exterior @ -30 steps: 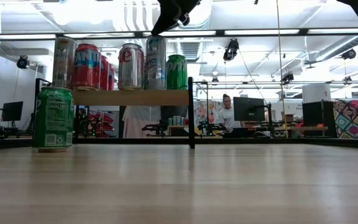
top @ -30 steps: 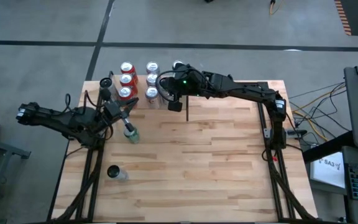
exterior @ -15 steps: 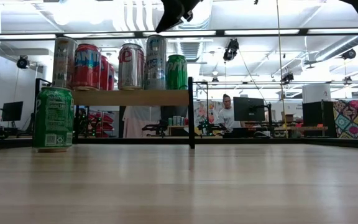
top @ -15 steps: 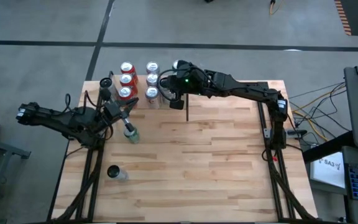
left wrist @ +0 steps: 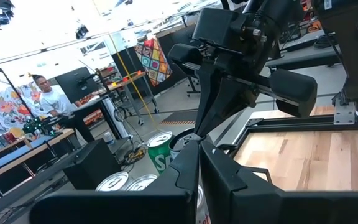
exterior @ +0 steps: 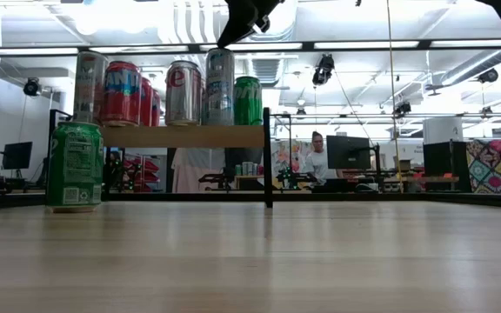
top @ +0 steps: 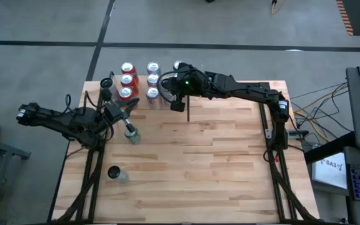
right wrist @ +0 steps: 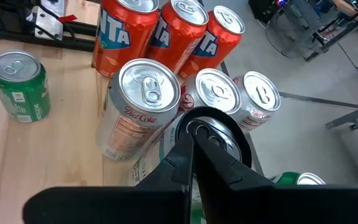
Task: Place canned beverage on shelf
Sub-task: Adjust the white and blue soda can on the shelf
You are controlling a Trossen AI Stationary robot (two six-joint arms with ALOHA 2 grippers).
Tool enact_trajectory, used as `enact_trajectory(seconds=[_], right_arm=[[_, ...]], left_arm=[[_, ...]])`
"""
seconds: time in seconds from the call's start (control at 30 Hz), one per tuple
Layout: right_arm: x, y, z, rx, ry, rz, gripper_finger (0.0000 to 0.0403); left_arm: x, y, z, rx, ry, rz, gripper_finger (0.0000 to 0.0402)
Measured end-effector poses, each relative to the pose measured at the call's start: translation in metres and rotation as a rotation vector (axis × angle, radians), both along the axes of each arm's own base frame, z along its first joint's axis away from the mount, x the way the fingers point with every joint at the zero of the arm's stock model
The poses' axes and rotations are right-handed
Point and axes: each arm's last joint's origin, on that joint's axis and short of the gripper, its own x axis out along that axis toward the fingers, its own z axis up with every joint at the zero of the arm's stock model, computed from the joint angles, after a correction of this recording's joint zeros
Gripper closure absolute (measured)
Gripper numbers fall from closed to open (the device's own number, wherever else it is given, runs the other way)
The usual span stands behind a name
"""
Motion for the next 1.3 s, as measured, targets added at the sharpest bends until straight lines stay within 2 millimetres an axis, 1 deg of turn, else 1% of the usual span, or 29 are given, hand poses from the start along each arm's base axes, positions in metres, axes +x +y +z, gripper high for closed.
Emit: enact_trajectory(seconds=[0.2, 0.33, 0.5, 0.57, 0.73, 0.83, 0.97, 1.07, 1.3], right_arm=[[0.001, 0.001, 0.001, -0.003, -0.01, 0.002, 0.0394], [-0.001, 0.001, 0.007, -0.022, -0.016, -0.002, 0.0394], [-0.013, 0.001, 0.017, -0.072, 0.016, -0.084, 0.0394], [-0.017, -0.004, 0.018, -0.078, 0.025, -0.11, 0.0394], [-0.02, -0.019, 0.01, -0.064, 0.059, -0.155, 0.0394], [-0.018, -0.023, 0.003, -0.059, 0.077, -0.163, 0.0394], [-0.016, -0.024, -0.002, -0.057, 0.087, -0.155, 0.0394], [-0.014, -0.022, -0.002, -0.029, 0.069, -0.1, 0.0394], [-0.013, -0.017, -0.001, -0.029, 0.065, -0.076, 0.0394]], left_arm=[[0.0, 0.0, 0.0, -0.001, -0.004, 0.0, 0.0402], [0.0, 0.0, 0.0, -0.001, -0.005, 0.0, 0.0402], [0.0, 0.0, 0.0, -0.001, -0.004, 0.0, 0.0402], [0.0, 0.0, 0.001, 0.0, -0.004, 0.0, 0.0402], [0.0, 0.0, 0.001, 0.002, -0.002, 0.0, 0.0402], [0.0, 0.0, 0.001, 0.002, -0.002, 0.0, 0.0402], [0.0, 0.0, 0.001, 0.003, -0.002, 0.0, 0.0402], [0.0, 0.0, 0.001, 0.003, -0.002, 0.0, 0.0402], [0.0, 0.0, 0.001, 0.003, -0.002, 0.0, 0.0402]])
